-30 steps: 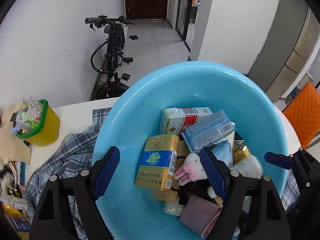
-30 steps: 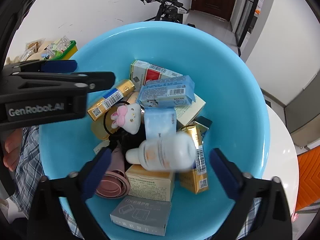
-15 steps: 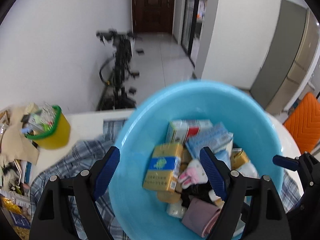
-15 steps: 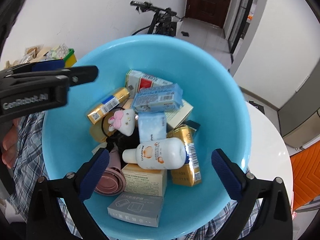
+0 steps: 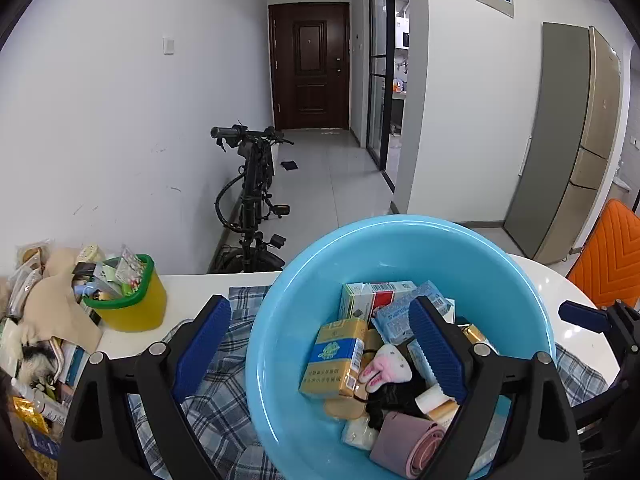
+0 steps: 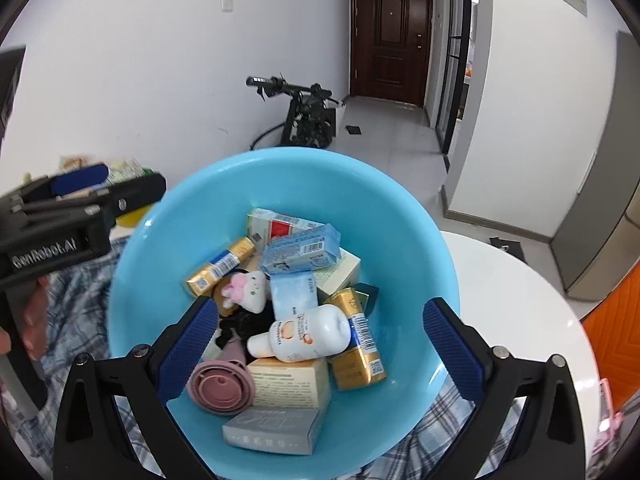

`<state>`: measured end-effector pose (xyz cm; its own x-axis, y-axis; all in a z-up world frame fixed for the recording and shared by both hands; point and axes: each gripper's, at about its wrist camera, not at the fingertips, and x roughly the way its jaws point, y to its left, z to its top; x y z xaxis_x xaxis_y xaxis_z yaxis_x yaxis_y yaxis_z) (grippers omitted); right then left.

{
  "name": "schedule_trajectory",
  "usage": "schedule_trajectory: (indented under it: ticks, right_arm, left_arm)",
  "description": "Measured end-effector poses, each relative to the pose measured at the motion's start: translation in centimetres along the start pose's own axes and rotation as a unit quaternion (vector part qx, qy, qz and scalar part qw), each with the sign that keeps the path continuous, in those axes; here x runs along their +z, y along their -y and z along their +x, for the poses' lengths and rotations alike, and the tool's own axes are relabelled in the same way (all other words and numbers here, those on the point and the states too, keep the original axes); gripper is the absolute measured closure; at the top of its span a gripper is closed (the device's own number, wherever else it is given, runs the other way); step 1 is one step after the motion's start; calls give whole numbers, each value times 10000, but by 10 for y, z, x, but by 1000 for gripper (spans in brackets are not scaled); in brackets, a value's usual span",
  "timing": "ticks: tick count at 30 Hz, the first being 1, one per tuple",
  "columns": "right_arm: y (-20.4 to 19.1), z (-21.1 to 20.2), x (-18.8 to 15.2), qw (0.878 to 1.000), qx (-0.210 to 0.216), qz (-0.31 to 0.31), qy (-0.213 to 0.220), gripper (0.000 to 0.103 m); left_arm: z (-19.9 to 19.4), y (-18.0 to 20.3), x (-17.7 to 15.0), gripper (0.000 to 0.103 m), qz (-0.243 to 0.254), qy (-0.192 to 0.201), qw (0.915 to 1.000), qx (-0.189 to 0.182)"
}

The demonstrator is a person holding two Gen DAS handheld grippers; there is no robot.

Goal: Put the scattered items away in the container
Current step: 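Withdraw both tools from the basin and move the right tool toward the wooden coaster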

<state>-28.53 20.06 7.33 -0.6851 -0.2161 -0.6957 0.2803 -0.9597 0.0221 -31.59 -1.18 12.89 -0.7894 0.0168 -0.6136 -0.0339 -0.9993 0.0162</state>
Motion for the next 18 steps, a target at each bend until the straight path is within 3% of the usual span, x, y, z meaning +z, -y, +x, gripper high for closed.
schedule_trajectory:
  ticks: [4,8,14,18]
  right_arm:
    - [7,-11,-10,9993,-14,245,271,1]
    - [6,-21,-20,9983,-285,142,489,1]
    - [9,-42,-33,9968,-94,344,721,1]
    - [4,-65,-40,9952,-113,261,939,1]
  left_arm:
    - [-16,0,-10,11,10,323,9993,201]
    - [-35,0,-19,11,-166,529,9984,-74]
    - [-73,2,-31,10,-116,1212,9926,-47]
    - [-86,4,-42,3,22,1164,9931,-109]
